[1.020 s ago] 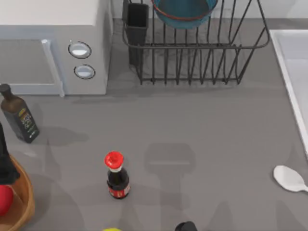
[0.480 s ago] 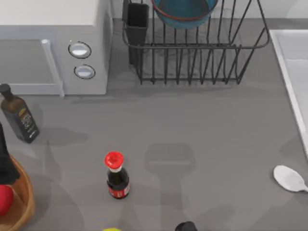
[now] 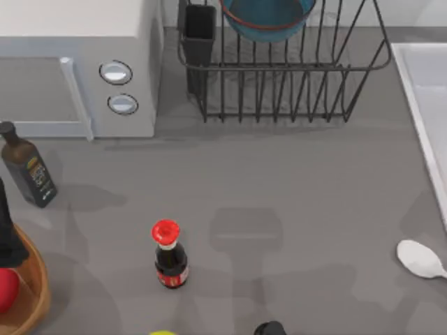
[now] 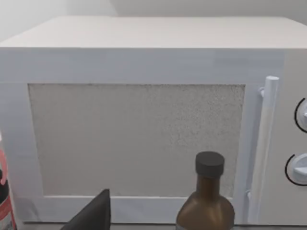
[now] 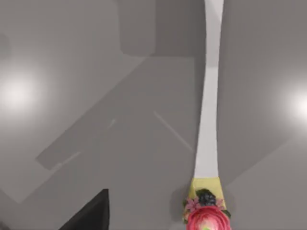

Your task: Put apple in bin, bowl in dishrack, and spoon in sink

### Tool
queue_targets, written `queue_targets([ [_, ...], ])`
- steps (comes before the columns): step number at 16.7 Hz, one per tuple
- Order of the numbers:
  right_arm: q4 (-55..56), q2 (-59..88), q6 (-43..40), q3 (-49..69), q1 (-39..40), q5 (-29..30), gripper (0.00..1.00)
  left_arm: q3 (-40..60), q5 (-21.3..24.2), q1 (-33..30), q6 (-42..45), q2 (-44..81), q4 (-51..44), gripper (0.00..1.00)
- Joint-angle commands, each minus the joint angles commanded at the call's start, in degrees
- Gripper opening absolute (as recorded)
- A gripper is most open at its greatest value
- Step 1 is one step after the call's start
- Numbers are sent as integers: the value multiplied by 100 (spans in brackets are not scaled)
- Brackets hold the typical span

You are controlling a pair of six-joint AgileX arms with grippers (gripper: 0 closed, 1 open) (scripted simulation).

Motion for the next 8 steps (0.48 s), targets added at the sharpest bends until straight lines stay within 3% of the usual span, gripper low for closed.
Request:
queue_targets([
  [8, -55, 228, -130, 53, -2, -2, 100, 0, 0, 0, 0, 0, 0, 100],
])
